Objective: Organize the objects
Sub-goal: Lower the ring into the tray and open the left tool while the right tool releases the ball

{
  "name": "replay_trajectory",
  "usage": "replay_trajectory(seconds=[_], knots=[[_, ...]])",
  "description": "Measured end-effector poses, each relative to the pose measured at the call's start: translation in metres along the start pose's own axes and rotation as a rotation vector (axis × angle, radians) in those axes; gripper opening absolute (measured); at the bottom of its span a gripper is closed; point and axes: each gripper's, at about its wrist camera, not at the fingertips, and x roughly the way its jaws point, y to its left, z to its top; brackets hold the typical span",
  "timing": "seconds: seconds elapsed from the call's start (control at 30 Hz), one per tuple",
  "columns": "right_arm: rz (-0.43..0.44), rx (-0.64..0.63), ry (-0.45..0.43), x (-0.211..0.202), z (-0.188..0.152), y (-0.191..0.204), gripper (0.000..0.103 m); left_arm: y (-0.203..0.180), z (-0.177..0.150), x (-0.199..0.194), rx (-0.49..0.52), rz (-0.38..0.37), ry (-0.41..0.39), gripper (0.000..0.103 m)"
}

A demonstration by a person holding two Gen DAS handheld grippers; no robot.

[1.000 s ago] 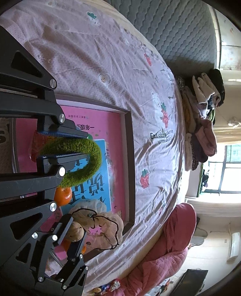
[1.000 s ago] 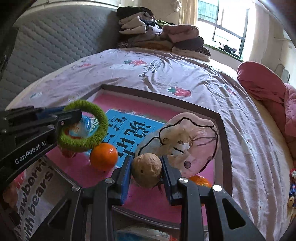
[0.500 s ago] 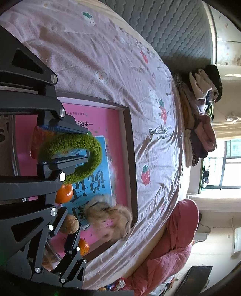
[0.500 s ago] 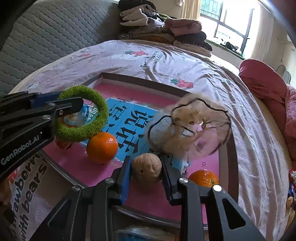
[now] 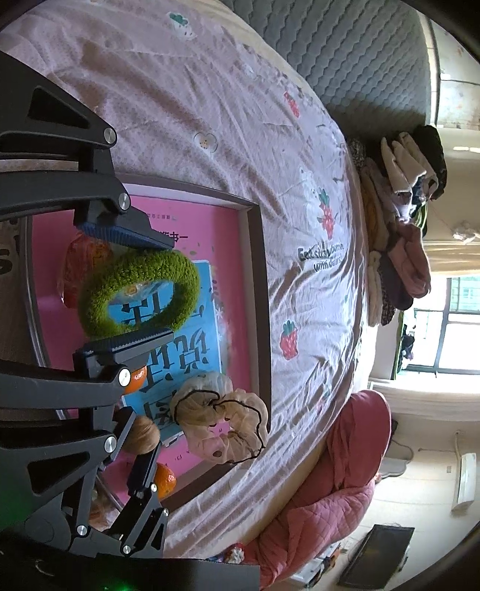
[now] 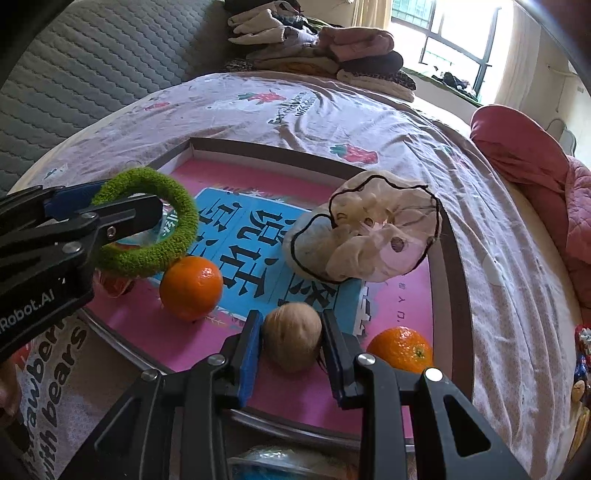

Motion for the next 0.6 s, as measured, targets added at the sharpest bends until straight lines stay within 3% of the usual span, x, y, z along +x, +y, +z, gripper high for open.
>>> replay_trajectory(seconds=[0.33,0.6], knots=[[-0.006,0.013,-0.008,-0.002,0.001,-0.004,0.04,0.003,0.003,-0.009,-0.017,-0.01,-0.044,0.055],[-0.014,0.022,-0.021,-0.008,0.003,-0.007,0.041,0.011,0.007,-0.018,-0.04,-0.005,-0.068,0.056]])
